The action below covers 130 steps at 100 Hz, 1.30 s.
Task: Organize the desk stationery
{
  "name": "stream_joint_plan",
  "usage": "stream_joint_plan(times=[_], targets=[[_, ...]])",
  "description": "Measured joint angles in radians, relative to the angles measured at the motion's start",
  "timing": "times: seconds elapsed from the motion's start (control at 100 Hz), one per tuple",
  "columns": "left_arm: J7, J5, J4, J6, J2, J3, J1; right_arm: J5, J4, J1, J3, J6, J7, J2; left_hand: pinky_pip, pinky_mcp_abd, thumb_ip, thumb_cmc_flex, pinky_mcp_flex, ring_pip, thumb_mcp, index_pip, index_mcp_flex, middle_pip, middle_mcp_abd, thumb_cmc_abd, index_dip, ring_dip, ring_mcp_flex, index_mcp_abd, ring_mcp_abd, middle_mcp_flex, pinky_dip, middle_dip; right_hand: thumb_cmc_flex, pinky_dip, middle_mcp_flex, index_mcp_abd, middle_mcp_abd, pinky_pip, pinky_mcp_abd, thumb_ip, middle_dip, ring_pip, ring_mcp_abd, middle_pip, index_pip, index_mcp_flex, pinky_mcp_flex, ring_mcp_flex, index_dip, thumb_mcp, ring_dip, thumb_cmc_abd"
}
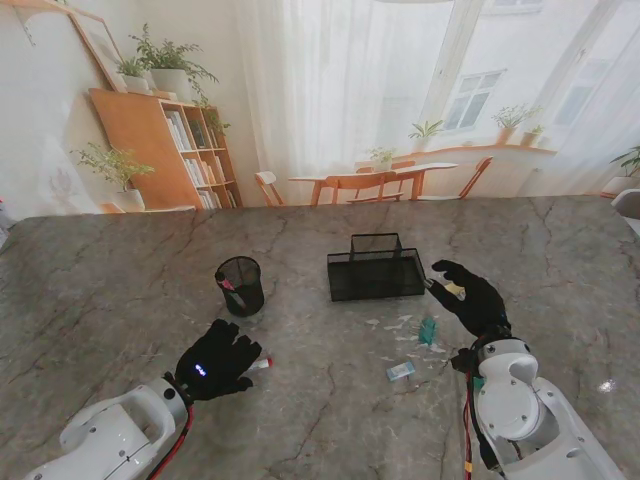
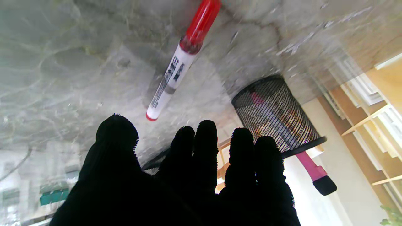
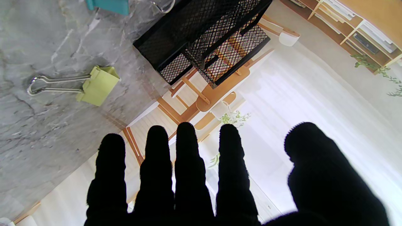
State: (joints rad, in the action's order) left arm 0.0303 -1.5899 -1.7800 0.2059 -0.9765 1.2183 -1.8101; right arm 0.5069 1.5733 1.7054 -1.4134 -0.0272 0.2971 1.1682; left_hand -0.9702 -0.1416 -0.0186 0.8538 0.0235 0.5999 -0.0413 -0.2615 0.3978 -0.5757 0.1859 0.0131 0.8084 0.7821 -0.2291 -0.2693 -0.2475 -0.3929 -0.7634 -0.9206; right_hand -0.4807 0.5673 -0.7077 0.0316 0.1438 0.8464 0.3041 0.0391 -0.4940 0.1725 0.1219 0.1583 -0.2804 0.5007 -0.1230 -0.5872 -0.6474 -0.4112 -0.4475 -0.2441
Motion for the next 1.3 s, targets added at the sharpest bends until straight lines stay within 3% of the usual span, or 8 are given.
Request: stream_joint_plan(times=[0.21,0.35,0.39,0.54,0.65,0.79,1.0,1.3], targets=[[-0.033,0.014,0.043,-0.025,0.001,-0.035,0.024,-0.005,0.001,0.000,-0.001,0.000,-0.002,0.000,-0.023,-0.001,0.000,0.000,0.006,0.020,0.000,0.000,0.000,-0.013,0.002,-0.011,0.017,0.000,0.000,-0.001,-0.004,0.000,0.000,-0.005,0.000,0.000,0.000,0.000,0.000,0.000,0.000,0.000,0.000,0.000,0.000,0.000,0.000,0.000,0.000,0.000,0.000,0.000,0.000,0.000],[-0.038,0.046,0.075,-0.032,0.003,-0.069,0.052,-0.006,0.001,0.001,-0.001,0.000,-0.002,0.000,-0.080,-0.001,0.008,0.059,-0.024,0.094,0.007,-0.079,0.050,-0.105,-0.002,-0.021,0.108,0.035,-0.043,0.001,-0.005,-0.049,-0.013,-0.051,0.000,0.000,0.000,0.000,0.000,0.000,0.000,0.000,0.000,0.000,0.000,0.000,0.000,0.000,0.000,0.000,0.000,0.000,0.000,0.000],[-0.038,0.054,0.081,-0.036,0.004,-0.079,0.059,-0.006,0.001,0.001,-0.001,0.000,-0.001,0.000,-0.099,-0.001,-0.004,0.072,-0.033,0.117,0.018,-0.108,0.046,-0.135,-0.002,-0.023,0.130,0.048,-0.055,-0.011,-0.005,-0.054,-0.025,-0.064,0.000,0.000,0.000,0.000,0.000,0.000,0.000,0.000,0.000,0.000,0.000,0.000,0.000,0.000,0.000,0.000,0.000,0.000,0.000,0.000],[-0.046,0.093,0.094,-0.043,0.004,-0.110,0.088,-0.006,0.002,0.002,-0.002,0.000,0.003,0.001,-0.148,-0.002,-0.006,0.156,-0.078,0.176,0.032,-0.252,0.064,-0.219,-0.002,-0.065,0.242,0.077,-0.109,-0.022,-0.003,-0.131,-0.062,-0.086,0.000,0.000,0.000,0.000,0.000,0.000,0.000,0.000,0.000,0.000,0.000,0.000,0.000,0.000,0.000,0.000,0.000,0.000,-0.003,0.000],[-0.056,0.107,0.103,-0.044,0.004,-0.129,0.111,-0.005,0.002,0.004,-0.003,0.000,0.007,0.001,-0.166,-0.002,-0.007,0.205,-0.107,0.205,0.057,-0.365,0.067,-0.257,-0.002,-0.092,0.222,0.085,-0.146,-0.022,0.005,-0.166,-0.084,-0.086,0.000,0.000,0.000,0.000,0.000,0.000,0.000,0.000,0.000,0.000,0.000,0.000,0.000,0.000,0.000,0.000,0.000,0.000,-0.004,0.000],[-0.057,0.115,0.111,-0.054,0.003,-0.141,0.123,-0.004,0.003,0.007,-0.006,0.000,0.011,0.002,-0.191,-0.002,-0.007,0.284,-0.152,0.234,0.083,-0.482,0.066,-0.263,-0.017,-0.138,0.153,0.086,-0.196,-0.015,0.011,-0.231,-0.088,-0.191,0.000,0.000,0.000,-0.001,0.000,0.000,0.000,0.000,0.000,0.000,0.000,0.000,0.000,0.000,0.000,0.000,0.000,0.000,-0.004,0.000],[-0.048,0.132,0.127,-0.041,0.002,-0.146,0.139,-0.005,0.004,0.009,-0.008,0.000,0.012,0.003,-0.191,0.000,-0.006,0.287,-0.169,0.242,0.083,-0.561,0.065,-0.262,-0.026,-0.138,0.109,0.085,-0.221,-0.011,0.029,-0.267,-0.088,-0.198,0.000,0.000,0.000,-0.001,0.000,0.000,0.000,0.000,0.000,0.000,0.000,0.000,0.000,0.000,0.000,0.000,0.000,0.000,-0.005,0.000],[-0.036,0.232,0.189,-0.020,0.003,-0.205,0.221,-0.005,0.005,0.010,-0.009,0.000,0.013,0.003,-0.190,0.024,0.006,0.200,-0.256,0.207,0.171,-0.598,0.063,-0.281,-0.040,-0.139,0.242,0.058,-0.288,-0.006,0.058,-0.292,-0.088,-0.199,0.000,0.000,0.000,-0.004,0.000,0.000,0.001,0.000,0.000,0.000,0.001,0.000,0.000,0.000,0.000,0.000,0.000,0.000,-0.006,0.000]])
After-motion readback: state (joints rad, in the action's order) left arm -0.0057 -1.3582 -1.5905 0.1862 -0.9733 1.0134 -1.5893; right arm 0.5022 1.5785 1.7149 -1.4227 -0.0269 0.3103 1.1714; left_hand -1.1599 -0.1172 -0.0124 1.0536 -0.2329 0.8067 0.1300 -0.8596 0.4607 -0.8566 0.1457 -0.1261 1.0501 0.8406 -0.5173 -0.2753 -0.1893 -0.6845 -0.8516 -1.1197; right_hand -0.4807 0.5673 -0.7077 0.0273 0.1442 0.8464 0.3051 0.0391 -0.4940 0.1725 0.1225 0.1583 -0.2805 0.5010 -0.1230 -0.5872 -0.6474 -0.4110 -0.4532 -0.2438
